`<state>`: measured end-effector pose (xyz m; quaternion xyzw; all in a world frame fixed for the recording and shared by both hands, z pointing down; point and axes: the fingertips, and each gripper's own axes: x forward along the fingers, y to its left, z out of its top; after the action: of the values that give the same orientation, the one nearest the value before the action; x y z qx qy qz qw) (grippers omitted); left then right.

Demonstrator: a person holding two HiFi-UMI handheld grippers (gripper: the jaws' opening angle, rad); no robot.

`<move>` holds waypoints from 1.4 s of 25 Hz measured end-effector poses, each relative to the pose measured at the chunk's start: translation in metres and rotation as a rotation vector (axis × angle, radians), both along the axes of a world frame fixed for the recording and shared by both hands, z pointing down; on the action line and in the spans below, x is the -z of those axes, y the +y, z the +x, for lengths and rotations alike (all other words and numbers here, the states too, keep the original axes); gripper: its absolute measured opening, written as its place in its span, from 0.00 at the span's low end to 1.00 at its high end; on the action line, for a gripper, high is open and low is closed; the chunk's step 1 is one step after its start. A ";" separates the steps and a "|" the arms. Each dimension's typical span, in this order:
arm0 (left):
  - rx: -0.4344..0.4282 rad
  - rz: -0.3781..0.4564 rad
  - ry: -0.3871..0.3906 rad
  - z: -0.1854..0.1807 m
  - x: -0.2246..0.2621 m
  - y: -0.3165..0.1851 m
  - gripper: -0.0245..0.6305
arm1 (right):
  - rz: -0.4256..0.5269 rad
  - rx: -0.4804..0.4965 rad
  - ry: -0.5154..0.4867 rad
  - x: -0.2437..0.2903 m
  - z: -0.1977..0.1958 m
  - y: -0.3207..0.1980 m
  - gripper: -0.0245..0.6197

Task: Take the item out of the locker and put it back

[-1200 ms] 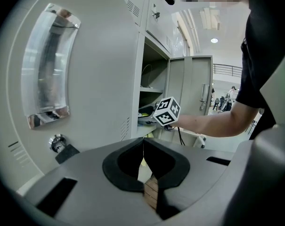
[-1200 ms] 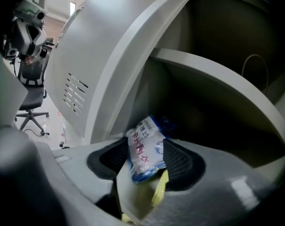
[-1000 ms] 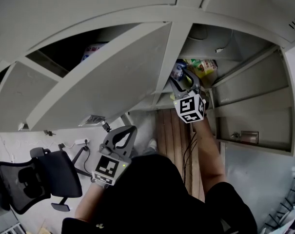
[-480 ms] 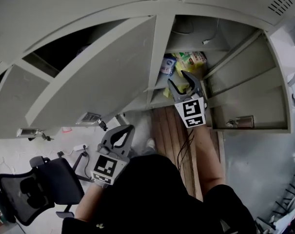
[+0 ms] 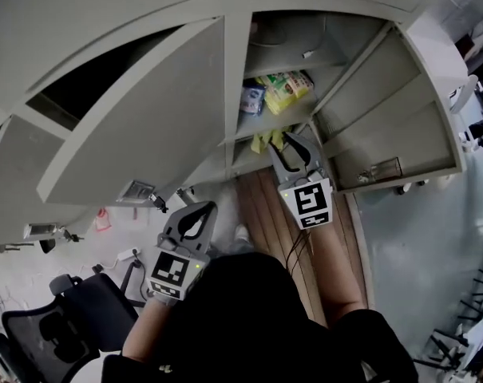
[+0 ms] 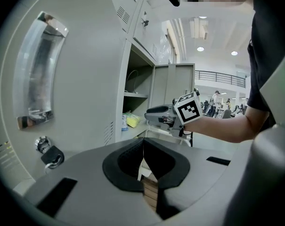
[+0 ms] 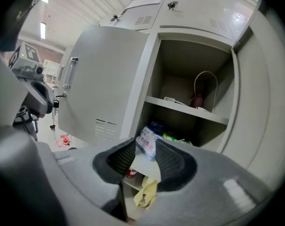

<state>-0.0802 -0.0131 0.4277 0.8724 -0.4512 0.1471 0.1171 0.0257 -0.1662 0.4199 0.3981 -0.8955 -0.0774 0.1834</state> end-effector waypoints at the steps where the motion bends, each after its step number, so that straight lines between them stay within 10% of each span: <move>1: -0.008 0.001 0.004 0.001 0.000 0.001 0.05 | 0.002 -0.008 -0.012 0.003 0.002 0.006 0.23; 13: -0.093 0.011 0.045 0.017 0.004 -0.005 0.05 | 0.019 -0.098 -0.094 0.039 0.017 0.070 0.03; 35: -0.152 0.023 0.104 0.026 0.007 -0.015 0.05 | -0.038 -0.174 -0.173 0.039 0.011 0.134 0.03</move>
<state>-0.0543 -0.0283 0.4204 0.9119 -0.3786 0.1051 0.1186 0.0371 -0.0325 0.3812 0.4760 -0.8713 -0.0093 0.1190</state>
